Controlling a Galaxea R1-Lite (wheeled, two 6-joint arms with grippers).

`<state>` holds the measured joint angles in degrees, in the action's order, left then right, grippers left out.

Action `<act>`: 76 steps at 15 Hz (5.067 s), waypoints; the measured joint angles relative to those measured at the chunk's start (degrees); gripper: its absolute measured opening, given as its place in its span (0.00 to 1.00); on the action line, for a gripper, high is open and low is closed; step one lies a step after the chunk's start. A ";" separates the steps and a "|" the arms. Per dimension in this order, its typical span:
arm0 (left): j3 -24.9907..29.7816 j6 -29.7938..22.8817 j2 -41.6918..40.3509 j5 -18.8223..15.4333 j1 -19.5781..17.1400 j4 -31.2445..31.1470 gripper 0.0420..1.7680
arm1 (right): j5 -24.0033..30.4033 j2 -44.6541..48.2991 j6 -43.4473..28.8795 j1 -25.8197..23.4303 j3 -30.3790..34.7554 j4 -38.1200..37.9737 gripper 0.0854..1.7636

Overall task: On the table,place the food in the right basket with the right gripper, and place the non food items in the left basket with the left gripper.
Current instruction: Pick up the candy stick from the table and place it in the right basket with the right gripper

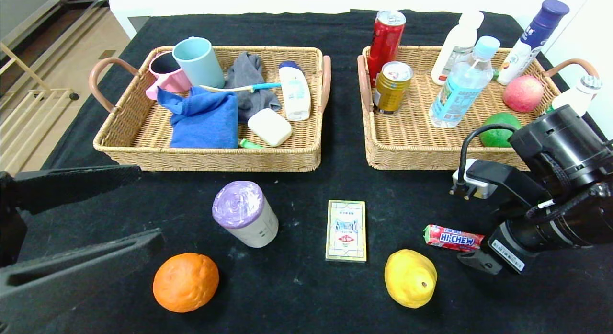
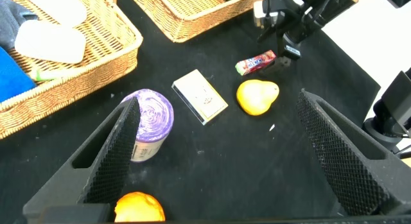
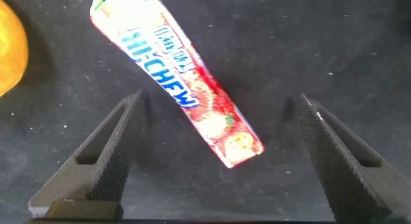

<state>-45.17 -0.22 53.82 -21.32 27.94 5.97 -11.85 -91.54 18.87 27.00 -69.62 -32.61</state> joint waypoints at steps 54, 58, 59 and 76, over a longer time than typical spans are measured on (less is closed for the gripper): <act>0.40 1.18 -0.05 -0.10 0.20 -0.05 1.00 | -0.05 3.43 -11.04 0.65 -9.07 20.96 0.16; 0.35 1.18 -0.18 -0.10 0.20 0.02 1.00 | -2.91 -1.51 -11.22 1.08 -11.19 29.55 0.16; 0.33 1.18 -0.22 -0.10 0.20 0.02 1.00 | -3.33 -2.58 -11.28 1.11 -12.46 30.27 0.16; 0.30 1.26 -0.55 -0.10 0.20 -0.05 1.00 | -5.27 -10.67 -11.02 0.09 -18.36 38.50 0.33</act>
<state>-44.86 1.04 53.27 -21.42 28.14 5.92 -17.12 -102.21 7.85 27.09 -87.98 5.89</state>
